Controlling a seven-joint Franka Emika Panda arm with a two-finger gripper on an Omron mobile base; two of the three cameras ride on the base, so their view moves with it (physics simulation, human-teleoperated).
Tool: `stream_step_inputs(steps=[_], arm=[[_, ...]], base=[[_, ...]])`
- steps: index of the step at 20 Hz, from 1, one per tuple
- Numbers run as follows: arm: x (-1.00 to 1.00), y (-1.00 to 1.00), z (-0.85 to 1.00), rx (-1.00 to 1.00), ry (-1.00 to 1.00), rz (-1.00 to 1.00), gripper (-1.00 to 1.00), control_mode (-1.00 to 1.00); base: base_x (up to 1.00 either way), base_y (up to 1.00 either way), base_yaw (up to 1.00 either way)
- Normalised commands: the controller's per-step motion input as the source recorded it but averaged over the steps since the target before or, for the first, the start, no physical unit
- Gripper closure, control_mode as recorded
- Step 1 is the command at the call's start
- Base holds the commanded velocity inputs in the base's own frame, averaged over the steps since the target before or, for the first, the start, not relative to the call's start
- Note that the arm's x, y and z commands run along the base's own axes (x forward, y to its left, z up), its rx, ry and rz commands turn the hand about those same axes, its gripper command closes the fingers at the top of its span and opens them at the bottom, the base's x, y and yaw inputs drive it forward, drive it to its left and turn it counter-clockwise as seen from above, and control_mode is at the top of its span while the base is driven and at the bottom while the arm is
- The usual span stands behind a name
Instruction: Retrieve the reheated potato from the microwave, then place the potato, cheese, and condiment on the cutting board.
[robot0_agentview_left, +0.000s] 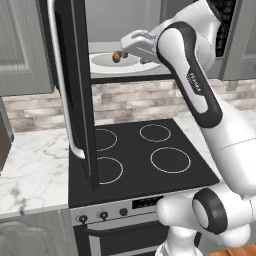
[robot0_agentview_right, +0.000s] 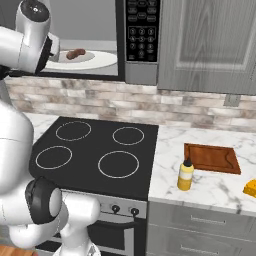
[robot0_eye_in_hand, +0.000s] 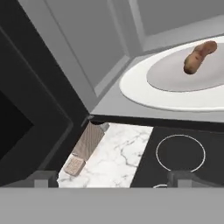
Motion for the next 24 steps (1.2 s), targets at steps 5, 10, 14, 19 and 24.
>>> stream_step_inputs(steps=[5,10,14,19,24], arm=[[0.6,-0.23,-0.02,-0.21,-0.08,-0.19,-1.0,-1.0],[0.54,-0.12,-0.24,-0.09,-0.01,-0.2,-1.0,-1.0],[0.59,-0.03,-0.18,-0.03,-0.01,-0.22,-1.0,-1.0],[0.59,0.0,-0.05,-0.01,-0.03,-0.16,-1.0,-1.0],[0.63,0.0,-0.01,0.0,0.0,-0.09,-1.0,-1.0]], base=[[0.0,0.0,0.0],[0.0,0.0,0.0],[0.0,0.0,0.0],[0.0,0.0,0.0],[0.0,0.0,0.0]])
